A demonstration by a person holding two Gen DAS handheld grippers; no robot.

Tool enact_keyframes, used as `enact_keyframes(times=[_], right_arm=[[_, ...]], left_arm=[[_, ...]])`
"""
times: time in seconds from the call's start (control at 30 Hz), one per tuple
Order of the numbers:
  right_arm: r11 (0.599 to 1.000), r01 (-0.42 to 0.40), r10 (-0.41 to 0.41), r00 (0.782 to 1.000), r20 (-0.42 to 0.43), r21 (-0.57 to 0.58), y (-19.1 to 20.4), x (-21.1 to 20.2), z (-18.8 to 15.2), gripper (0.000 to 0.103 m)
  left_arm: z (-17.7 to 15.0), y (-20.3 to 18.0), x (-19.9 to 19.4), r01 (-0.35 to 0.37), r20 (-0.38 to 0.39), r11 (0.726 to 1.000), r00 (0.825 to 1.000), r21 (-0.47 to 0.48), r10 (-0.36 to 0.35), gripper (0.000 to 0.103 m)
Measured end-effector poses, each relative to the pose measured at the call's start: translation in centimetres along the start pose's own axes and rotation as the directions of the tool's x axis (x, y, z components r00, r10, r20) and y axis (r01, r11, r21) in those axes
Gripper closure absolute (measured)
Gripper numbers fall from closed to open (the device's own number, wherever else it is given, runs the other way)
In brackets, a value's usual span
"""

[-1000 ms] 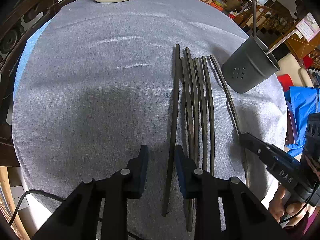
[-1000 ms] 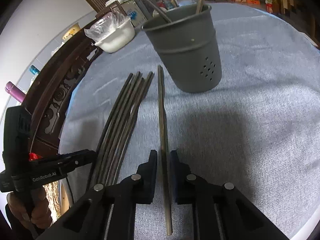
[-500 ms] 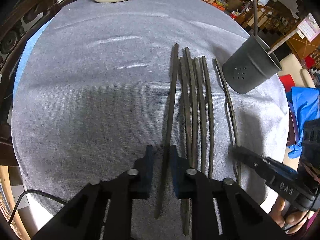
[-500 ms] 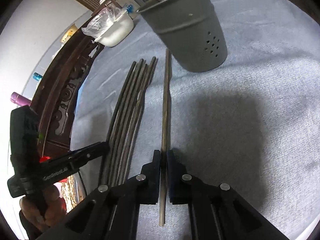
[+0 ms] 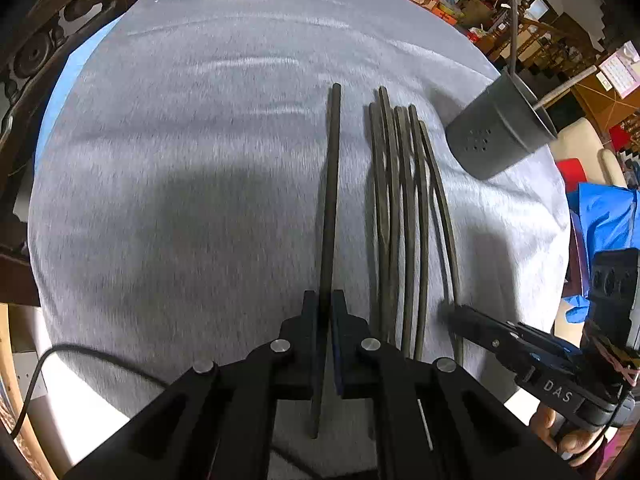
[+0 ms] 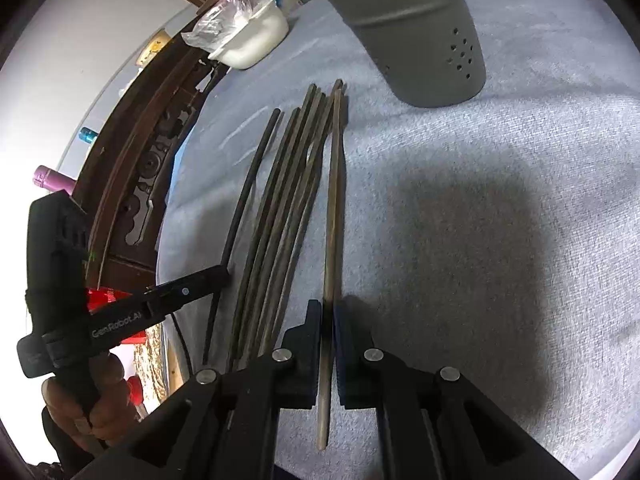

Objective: Organize utensils
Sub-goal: 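Return the right tool to the utensil row and grasp another utensil, then lift the utensil with the right tool and place it into the cup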

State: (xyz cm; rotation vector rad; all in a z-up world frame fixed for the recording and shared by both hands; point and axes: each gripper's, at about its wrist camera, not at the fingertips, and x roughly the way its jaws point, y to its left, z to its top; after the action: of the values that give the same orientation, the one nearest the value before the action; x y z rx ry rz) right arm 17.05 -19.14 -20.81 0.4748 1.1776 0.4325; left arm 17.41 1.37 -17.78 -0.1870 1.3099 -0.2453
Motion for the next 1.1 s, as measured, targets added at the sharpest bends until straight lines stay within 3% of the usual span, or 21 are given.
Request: enact_keyframes(times=[0.13, 0.3, 0.47, 0.7, 0.87, 1.1], right_arm=[[0.999, 0.017, -0.018, 1.0, -0.017, -0.031, 0.6, -0.1, -0.3, 0.093], [0.993, 0.089, -0.087, 0.996, 0.034, -0.072, 0.9, -1.1, 0.5, 0.092], [0.992, 0.109, -0.103, 0.99, 0.096, -0.064, 0.9, -1.9, 2.9, 0.091], [0.987, 0.135, -0.124, 0.984, 0.126, -0.09, 2.2, -0.8, 5.8, 0.091], [0.98, 0.176, -0.166, 0.98, 0.11, -0.093, 2.4, 1.0, 7.0, 0.091], [0.982, 0.174, -0.169, 0.983, 0.079, -0.071, 1.8, 2.2, 8.0, 0.091]], left_arm=[[-0.8, -0.2, 0.1, 0.01, -0.026, 1.0, 1.0, 0.01, -0.009, 0.097], [-0.1, -0.1, -0.1, 0.018, -0.03, 1.0, 0.999, 0.013, -0.018, 0.095], [2.0, 0.2, -0.7, 0.002, 0.012, 1.0, 1.0, 0.03, -0.002, 0.076], [4.5, 1.3, -0.1, 0.029, -0.003, 1.0, 1.0, 0.005, -0.029, 0.076], [6.0, 1.1, 0.6, 0.051, -0.02, 0.999, 0.999, 0.011, -0.051, 0.076], [7.5, 1.2, 1.8, 0.083, -0.065, 0.996, 0.994, -0.007, -0.084, 0.076]])
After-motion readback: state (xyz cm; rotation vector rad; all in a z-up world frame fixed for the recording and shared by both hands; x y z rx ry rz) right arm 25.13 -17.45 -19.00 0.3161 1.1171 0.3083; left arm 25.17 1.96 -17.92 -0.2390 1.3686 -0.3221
